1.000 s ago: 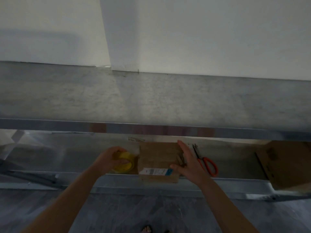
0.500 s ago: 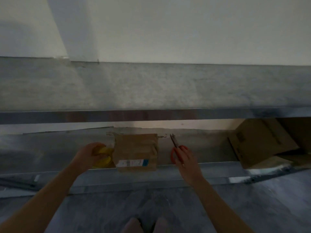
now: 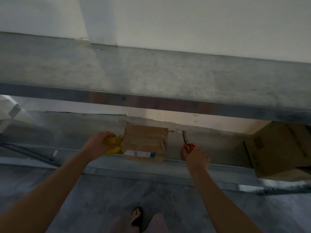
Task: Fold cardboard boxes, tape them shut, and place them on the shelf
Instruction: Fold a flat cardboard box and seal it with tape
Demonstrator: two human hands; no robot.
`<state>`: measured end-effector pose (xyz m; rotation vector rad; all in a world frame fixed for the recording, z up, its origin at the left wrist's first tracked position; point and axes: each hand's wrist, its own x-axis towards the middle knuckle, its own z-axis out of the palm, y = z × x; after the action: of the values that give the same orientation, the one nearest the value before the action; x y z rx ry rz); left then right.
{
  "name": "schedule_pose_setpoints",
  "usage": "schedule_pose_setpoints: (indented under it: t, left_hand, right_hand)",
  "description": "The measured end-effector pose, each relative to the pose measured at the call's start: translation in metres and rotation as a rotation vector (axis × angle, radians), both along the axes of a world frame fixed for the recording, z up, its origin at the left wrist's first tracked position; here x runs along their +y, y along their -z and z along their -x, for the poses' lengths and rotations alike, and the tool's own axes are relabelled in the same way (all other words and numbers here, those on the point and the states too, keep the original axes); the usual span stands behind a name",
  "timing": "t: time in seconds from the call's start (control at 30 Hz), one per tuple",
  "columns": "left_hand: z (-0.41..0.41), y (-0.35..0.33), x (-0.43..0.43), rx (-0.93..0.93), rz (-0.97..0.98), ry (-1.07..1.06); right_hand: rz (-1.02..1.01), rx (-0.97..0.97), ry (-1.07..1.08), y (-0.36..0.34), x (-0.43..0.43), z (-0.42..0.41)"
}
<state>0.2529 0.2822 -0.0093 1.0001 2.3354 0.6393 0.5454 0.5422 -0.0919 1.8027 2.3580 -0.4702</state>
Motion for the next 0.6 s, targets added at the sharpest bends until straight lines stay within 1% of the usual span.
schedule_pose_setpoints:
  t: [0.07,0.1,0.2,0.37,0.47,0.6]
  left_hand:
    - [0.0,0.0,-0.002,0.004,-0.009,0.003]
    - [0.001,-0.001,-0.003,0.005,-0.012,0.004]
    - [0.006,-0.004,-0.006,0.007,-0.017,0.024]
    - [0.022,-0.01,-0.011,0.006,-0.047,0.13]
    - [0.033,-0.014,-0.013,-0.009,-0.068,0.188]
    - [0.047,-0.014,-0.013,-0.043,-0.101,0.302]
  right_hand:
    - [-0.02,-0.043,0.007,-0.006,-0.002,-0.002]
    - [-0.025,-0.032,0.027,-0.012,-0.006,-0.005]
    - [0.01,0.101,0.079,-0.04,-0.041,-0.024]
    - [0.022,0.337,0.119,-0.095,-0.143,-0.04]
    - [0.031,0.428,0.155,-0.114,-0.205,-0.02]
    - [0.155,0.531,0.178,-0.121,-0.266,0.025]
